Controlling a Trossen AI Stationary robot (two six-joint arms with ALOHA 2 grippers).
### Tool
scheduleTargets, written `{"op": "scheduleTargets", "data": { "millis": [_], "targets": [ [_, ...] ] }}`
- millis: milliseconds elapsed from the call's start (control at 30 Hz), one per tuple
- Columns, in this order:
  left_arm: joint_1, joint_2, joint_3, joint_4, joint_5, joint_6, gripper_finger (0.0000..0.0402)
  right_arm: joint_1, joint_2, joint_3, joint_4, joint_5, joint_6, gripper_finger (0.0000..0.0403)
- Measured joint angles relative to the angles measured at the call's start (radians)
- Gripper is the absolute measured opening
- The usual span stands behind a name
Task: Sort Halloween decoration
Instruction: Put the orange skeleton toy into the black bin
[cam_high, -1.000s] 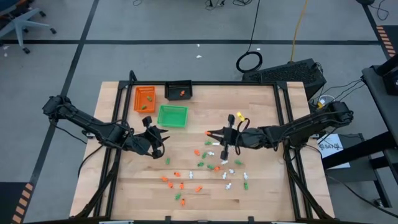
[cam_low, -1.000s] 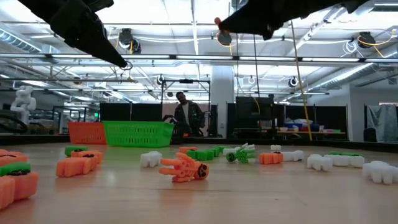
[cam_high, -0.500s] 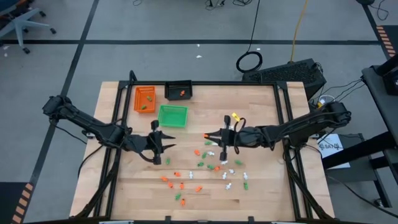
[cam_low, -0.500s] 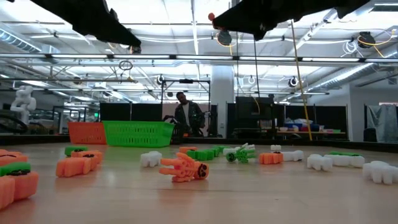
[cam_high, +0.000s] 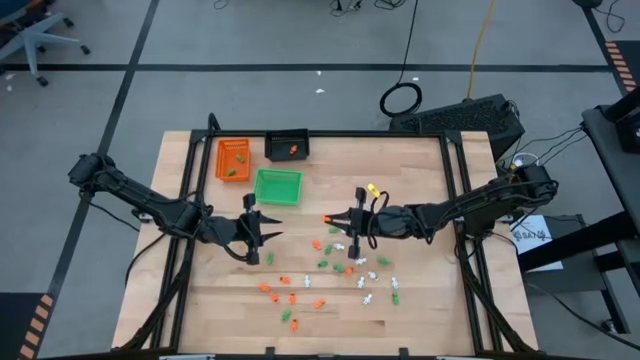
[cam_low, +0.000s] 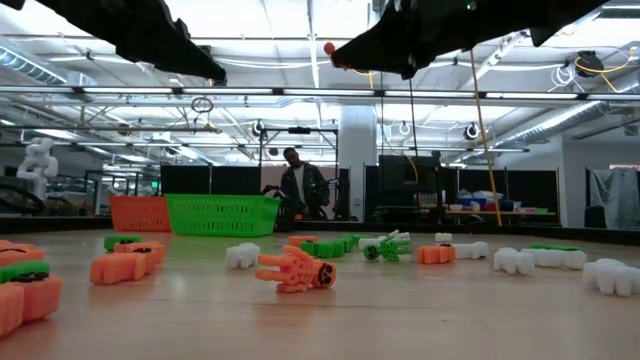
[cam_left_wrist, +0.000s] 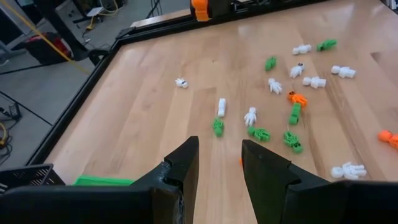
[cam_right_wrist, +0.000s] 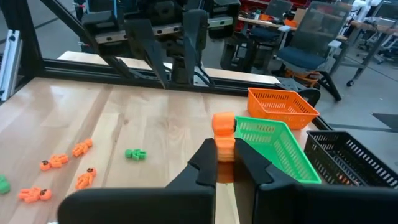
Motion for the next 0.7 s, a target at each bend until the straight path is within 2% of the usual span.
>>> {"op": "scheduleTargets", "data": {
  "millis": [367, 633, 700],
  "targets": [
    [0.0, 0.0, 0.0, 0.0, 0.0, 0.0, 0.0121, -0.022, 0.0, 0.0, 0.063, 0.031, 0.033, 0.0004],
    [0.0, 0.0, 0.0, -0.015, 0.0, -0.024, 0.0121, -0.14, 0.0, 0.0, 0.067, 0.026, 0.115, 0.0004],
    [0.0, 0.0, 0.0, -0.021, 0.0, -0.024, 0.0121, -0.181, 0.0, 0.002, 0.066, -0.009, 0.116, 0.0004]
  ]
}}
